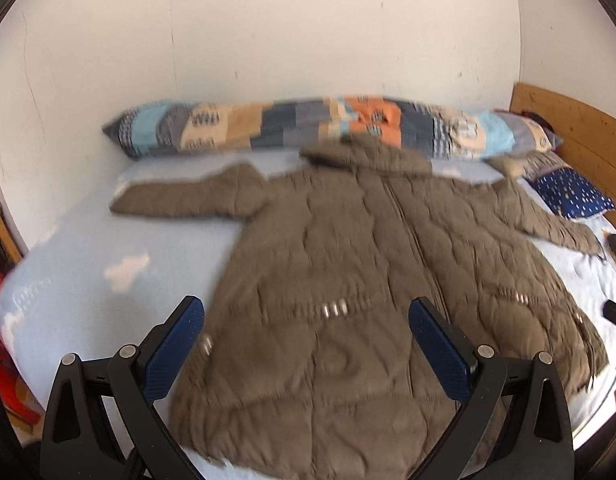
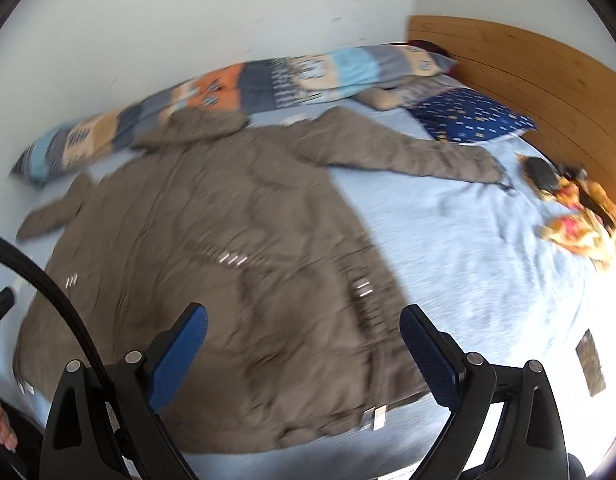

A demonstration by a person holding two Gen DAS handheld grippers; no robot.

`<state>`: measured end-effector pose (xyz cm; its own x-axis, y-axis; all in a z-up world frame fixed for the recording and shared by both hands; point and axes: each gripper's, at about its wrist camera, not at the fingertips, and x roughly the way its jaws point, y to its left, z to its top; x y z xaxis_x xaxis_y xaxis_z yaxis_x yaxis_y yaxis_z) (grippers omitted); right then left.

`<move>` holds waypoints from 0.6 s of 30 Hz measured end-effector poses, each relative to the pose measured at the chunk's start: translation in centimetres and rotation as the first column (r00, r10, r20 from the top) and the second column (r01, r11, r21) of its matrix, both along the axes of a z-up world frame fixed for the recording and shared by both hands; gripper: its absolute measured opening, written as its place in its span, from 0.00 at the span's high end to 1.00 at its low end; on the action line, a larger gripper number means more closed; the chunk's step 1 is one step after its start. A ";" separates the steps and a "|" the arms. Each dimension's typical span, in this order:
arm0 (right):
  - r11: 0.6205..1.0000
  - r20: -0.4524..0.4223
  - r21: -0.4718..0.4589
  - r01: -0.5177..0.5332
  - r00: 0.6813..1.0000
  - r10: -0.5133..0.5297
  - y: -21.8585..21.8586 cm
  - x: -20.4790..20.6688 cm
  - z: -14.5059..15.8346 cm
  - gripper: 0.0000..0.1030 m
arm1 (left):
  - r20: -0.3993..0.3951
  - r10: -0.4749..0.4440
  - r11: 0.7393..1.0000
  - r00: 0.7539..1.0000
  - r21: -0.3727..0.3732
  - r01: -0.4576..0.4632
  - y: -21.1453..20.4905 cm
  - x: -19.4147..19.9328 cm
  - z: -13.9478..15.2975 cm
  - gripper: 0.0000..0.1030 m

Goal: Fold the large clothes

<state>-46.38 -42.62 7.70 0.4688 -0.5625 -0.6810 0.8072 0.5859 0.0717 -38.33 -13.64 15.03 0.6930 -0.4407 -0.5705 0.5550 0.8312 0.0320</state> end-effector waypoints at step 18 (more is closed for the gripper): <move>0.995 0.194 0.029 0.097 0.976 -0.101 -1.0 -6.9 6.4 0.04 | 0.116 -0.149 0.988 0.982 -0.008 0.151 0.2 -3.8 9.9 0.01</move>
